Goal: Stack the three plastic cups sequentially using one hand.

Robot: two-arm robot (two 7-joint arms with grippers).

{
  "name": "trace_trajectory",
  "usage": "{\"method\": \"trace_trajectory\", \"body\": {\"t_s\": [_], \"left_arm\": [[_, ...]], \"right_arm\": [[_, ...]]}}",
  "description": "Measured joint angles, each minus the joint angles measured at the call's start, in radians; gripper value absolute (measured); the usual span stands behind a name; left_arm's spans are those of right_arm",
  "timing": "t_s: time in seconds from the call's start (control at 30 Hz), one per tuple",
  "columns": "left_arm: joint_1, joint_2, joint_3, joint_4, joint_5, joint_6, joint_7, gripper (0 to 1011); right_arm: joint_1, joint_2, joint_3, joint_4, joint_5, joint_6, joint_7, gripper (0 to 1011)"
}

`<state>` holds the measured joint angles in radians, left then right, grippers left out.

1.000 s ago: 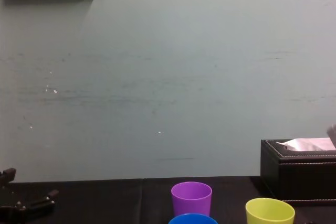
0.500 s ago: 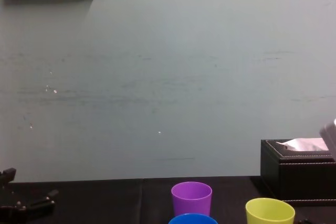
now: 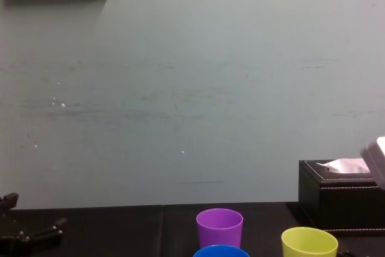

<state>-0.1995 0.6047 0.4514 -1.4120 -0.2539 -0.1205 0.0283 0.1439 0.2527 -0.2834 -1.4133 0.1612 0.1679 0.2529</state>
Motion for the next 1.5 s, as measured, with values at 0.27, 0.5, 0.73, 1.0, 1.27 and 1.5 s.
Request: {"method": "trace_trajectory", "body": {"t_s": [0.27,0.5,0.73,1.0,1.27,1.5], "left_arm": [[0.0,0.0,0.0,0.0,0.0,0.0,0.0,1000],[0.0,0.0,0.0,0.0,0.0,0.0,0.0,1000],[0.0,0.0,0.0,0.0,0.0,0.0,0.0,1000],[0.0,0.0,0.0,0.0,0.0,0.0,0.0,1000],[0.0,0.0,0.0,0.0,0.0,0.0,0.0,1000],[0.0,0.0,0.0,0.0,0.0,0.0,0.0,1000]], "right_arm": [[-0.001,0.001,0.0,-0.002,0.001,0.0,0.0,982],[-0.002,0.001,-0.001,-0.003,0.002,0.0,-0.001,802],[-0.002,0.002,-0.001,-0.004,0.003,0.0,-0.001,716],[-0.003,0.003,-0.001,-0.007,0.003,0.001,-0.001,716],[0.013,0.014,0.02,-0.056,0.028,0.061,0.027,716],[0.089,0.015,0.025,-0.062,0.069,0.144,0.054,716]]}}
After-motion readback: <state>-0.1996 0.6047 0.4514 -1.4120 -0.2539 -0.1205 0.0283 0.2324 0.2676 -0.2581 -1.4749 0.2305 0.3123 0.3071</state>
